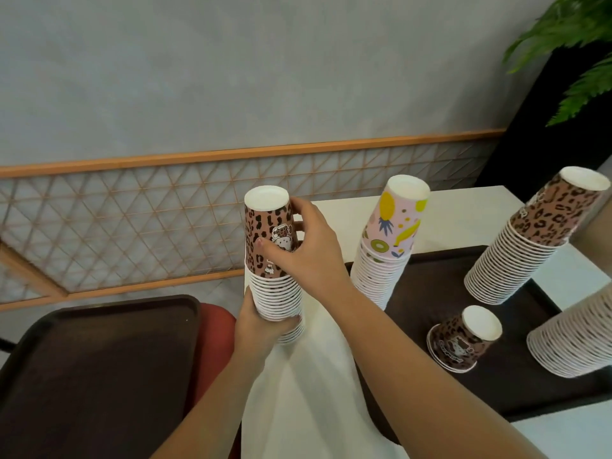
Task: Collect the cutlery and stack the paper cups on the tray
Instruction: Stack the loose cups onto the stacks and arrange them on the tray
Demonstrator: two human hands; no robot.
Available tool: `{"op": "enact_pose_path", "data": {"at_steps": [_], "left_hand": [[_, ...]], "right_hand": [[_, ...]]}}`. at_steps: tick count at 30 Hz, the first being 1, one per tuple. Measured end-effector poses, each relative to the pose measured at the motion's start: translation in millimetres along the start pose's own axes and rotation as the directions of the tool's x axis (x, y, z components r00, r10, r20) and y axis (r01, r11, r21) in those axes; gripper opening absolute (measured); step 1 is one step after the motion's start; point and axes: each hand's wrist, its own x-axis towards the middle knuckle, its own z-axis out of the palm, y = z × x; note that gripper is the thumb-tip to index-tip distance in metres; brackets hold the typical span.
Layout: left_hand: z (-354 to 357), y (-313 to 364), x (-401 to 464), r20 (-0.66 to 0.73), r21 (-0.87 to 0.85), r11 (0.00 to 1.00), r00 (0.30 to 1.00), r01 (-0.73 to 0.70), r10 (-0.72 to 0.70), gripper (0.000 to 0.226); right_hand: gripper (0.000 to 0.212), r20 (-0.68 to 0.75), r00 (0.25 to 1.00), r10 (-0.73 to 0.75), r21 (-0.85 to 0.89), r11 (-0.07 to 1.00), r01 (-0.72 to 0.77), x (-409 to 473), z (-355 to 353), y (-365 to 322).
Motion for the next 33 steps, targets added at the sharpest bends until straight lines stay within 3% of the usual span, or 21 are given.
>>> {"op": "enact_pose_path", "data": {"at_steps": [5,15,22,29,33], "left_hand": [[3.7,13.2,-65.3,0.063,-0.044,0.998,0.997,-0.046,0.049,0.079],[56.1,26.1,-151.9,0.225,0.081,0.996,0.974,-0.034,0.015,0.081],[90.0,22.9,-174.7,0.285,0.077,0.997,0.958,0.008,-0.029,0.077],[105.1,16.6,-182.9,0.304,0.132,0.991,0.951,0.016,-0.056,0.095],[110.9,16.7,-184.1,0.301,0.165,0.986,0.951,0.018,-0.067,0.092]], "right_hand": [[0.061,0.021,1.0,-0.022,-0.004,1.0,0.022,-44.2,-37.6,-20.6],[0.056,0.042,0.997,0.058,0.038,0.998,-0.06,-126.7,-130.6,-28.1],[0.056,0.028,0.994,0.102,0.009,0.995,-0.102,-142.7,-168.5,-19.4],[0.058,-0.048,0.995,0.087,-0.055,0.994,-0.09,-142.8,-187.3,-11.4],[0.056,-0.082,0.994,0.068,-0.072,0.995,-0.074,-139.2,-192.8,-11.2]]}}
